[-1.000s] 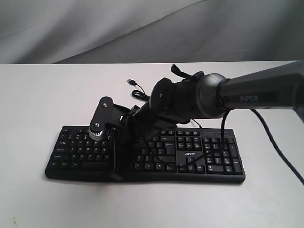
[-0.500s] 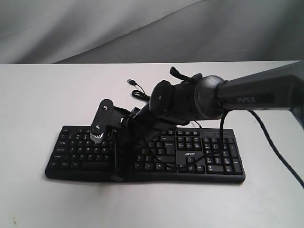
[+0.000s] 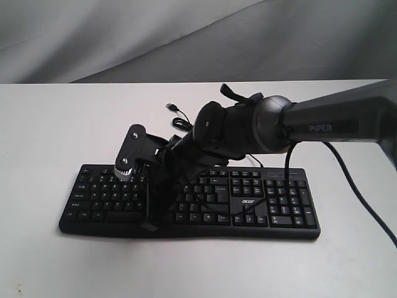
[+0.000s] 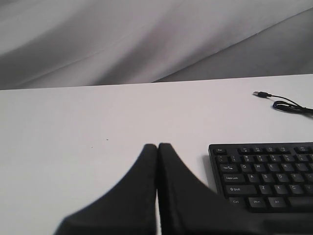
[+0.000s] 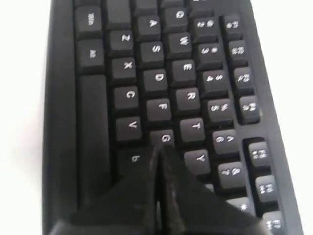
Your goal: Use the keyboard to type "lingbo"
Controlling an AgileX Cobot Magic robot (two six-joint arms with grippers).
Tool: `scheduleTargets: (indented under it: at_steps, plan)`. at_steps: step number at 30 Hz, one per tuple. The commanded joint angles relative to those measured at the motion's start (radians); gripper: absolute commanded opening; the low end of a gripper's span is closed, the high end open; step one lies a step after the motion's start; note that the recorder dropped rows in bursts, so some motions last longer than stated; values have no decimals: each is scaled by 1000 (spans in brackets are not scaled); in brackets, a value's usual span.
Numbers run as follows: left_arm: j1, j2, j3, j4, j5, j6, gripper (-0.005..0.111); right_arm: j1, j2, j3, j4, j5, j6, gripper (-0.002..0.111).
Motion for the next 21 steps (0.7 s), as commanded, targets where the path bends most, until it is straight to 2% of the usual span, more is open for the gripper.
scheduleTargets:
  at_steps: [1, 21]
  plan:
    - [1, -4, 5, 0, -13, -2, 1, 15, 5, -58, -2, -3, 3, 0]
    - [1, -4, 5, 0, -13, -2, 1, 15, 56, -81, 1, -23, 3, 0]
